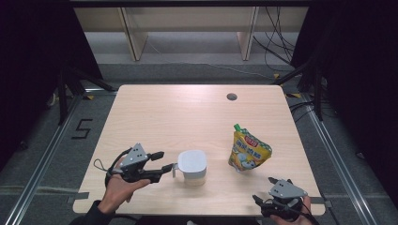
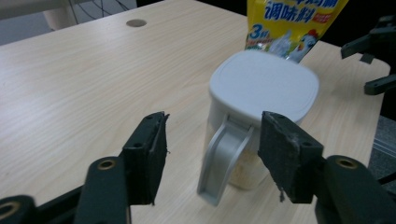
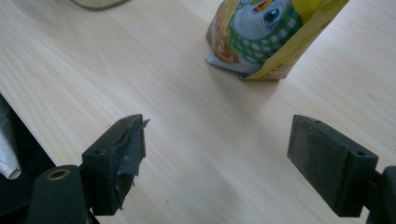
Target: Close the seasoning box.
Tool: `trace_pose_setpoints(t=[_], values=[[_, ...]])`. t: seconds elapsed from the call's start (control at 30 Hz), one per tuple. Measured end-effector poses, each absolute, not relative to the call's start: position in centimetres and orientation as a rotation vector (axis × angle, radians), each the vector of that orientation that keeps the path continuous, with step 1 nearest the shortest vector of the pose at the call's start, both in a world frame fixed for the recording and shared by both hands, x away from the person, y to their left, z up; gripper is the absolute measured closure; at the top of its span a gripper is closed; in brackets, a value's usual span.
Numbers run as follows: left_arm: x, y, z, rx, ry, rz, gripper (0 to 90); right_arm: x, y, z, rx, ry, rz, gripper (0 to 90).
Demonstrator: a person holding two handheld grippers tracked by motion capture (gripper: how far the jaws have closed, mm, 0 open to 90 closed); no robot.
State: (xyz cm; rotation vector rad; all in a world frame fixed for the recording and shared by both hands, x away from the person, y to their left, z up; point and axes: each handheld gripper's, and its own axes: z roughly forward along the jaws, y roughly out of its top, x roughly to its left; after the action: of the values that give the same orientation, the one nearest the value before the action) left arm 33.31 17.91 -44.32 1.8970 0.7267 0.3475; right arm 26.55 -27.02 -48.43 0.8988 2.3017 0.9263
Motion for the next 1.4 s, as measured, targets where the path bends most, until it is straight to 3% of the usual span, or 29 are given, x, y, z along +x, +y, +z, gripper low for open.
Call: trace_pose_setpoints(t=[0.23,0.43,0.63,1.17,1.4], values=[[32.0,19.5,-45.9,1.938,0.752,0.329,33.5,26.5,-26.9,-48.3,0.89,2.307,0.918,20.2],[31.1,20.3,-46.6,1.963,0.753,0.332,33.4,26.4,-26.9,-48.3,0.886,2.307,0.919,20.3],[30.5,20.2,-47.5,1.996,0.788,0.324,25.9,26.5,-26.9,-48.4,0.886,2.308,0.919,20.3],[29.1,19.0,-49.6,2.113,0.751,0.332,22.3,26.5,-26.9,-48.4,0.872,2.312,0.93,19.8],[29.3,18.8,-49.8,2.08,0.775,0.313,21.9,26.5,-26.8,-48.4,0.879,2.316,0.93,19.9]])
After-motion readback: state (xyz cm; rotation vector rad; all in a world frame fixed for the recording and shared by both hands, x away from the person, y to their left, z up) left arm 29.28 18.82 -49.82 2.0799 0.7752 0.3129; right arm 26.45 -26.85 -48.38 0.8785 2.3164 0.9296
